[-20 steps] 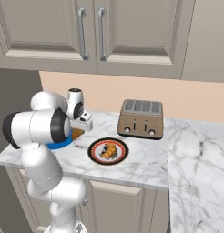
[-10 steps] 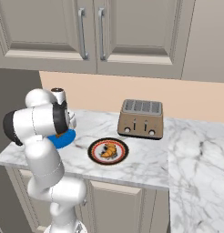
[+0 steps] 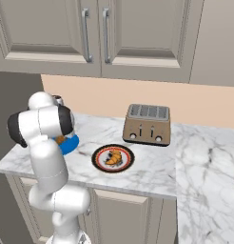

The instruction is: Place the pastries on the plates.

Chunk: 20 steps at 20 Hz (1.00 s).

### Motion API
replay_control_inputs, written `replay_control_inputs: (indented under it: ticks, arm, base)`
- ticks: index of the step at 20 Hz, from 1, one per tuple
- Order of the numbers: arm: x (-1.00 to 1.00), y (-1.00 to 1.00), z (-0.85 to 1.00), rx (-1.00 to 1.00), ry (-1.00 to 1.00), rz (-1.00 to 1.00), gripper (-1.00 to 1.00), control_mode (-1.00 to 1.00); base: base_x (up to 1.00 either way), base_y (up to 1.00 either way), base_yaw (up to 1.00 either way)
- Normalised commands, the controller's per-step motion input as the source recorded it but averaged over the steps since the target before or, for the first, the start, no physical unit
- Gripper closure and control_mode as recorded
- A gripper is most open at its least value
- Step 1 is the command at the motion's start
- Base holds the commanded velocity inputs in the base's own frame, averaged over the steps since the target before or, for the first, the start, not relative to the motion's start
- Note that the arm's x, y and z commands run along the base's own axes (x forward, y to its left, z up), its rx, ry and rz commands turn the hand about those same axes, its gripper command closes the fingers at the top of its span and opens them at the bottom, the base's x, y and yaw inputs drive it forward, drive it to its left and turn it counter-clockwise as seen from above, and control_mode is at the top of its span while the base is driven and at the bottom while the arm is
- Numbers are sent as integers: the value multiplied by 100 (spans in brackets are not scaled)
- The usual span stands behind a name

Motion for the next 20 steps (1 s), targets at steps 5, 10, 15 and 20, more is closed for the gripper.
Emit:
replay_control_inputs:
  ticks: [5,10,15,20]
  arm:
    - [-1,3,7,0,-2,0,-100,-100]
    - [-13,0,25,0,-2,-1,-100,-100]
    - [-50,0,27,0,-1,-1,-100,-100]
    - [-100,-4,16,0,-2,-2,-100,-100]
  base:
    - [0,0,0]
    - [0,0,0]
    - [0,0,0]
    - [0,0,0]
